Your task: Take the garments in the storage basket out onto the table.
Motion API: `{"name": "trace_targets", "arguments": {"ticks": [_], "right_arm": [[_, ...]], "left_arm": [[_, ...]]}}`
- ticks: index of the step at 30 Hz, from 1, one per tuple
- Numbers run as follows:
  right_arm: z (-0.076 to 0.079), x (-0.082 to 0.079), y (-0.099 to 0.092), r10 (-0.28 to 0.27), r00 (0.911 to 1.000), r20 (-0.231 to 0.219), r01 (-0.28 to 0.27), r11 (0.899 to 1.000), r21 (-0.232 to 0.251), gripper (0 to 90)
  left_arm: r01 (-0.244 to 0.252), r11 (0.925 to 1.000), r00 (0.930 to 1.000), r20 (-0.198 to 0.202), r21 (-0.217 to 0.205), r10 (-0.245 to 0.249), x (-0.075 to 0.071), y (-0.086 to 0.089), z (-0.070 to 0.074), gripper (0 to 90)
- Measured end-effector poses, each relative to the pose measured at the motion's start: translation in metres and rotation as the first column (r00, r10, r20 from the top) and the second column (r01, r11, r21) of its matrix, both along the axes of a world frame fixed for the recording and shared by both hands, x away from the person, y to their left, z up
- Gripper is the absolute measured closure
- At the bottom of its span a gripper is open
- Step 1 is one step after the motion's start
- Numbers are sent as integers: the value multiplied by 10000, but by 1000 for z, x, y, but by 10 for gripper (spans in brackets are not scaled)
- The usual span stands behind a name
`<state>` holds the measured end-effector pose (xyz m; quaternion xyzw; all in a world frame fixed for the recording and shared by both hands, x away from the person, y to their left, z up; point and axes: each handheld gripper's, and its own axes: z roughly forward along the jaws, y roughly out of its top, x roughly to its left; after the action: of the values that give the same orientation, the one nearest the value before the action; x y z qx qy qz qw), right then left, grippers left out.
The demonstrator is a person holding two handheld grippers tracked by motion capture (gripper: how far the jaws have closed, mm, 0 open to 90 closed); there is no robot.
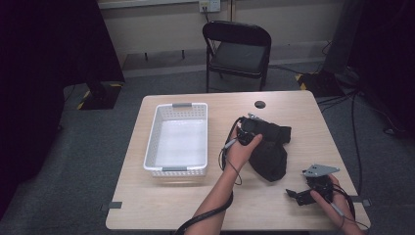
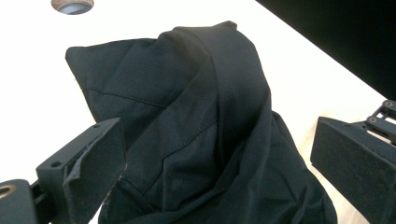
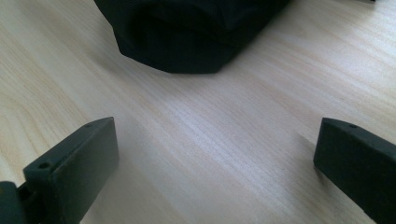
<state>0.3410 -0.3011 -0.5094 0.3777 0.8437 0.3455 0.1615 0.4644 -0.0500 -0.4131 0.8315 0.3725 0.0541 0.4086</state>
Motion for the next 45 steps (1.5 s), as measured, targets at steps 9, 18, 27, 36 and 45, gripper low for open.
{"name": "trace_targets", "arguments": {"ticks": [9,18,27,36,45], "right_arm": [[0,0,0,-4,10000,-2,4,10000,5,0],[0,0,0,-7,10000,-7,7,10000,7,0],[0,0,0,-4,10000,-2,4,10000,3,0],[0,0,0,-4,10000,-2,4,10000,3,0],[0,0,0,-3,10000,-1,3,10000,2,0]], "left_arm": [[66,9999,10000,-6,-102,-66,-7,10,0,28],[231,9997,9997,51,-88,-231,-15,17,1,28],[349,9993,9994,83,-154,-348,-22,26,-2,28],[542,9982,9985,74,-255,-540,-27,32,-5,35],[749,9970,9972,2,-187,-749,-35,36,-10,35]]}}
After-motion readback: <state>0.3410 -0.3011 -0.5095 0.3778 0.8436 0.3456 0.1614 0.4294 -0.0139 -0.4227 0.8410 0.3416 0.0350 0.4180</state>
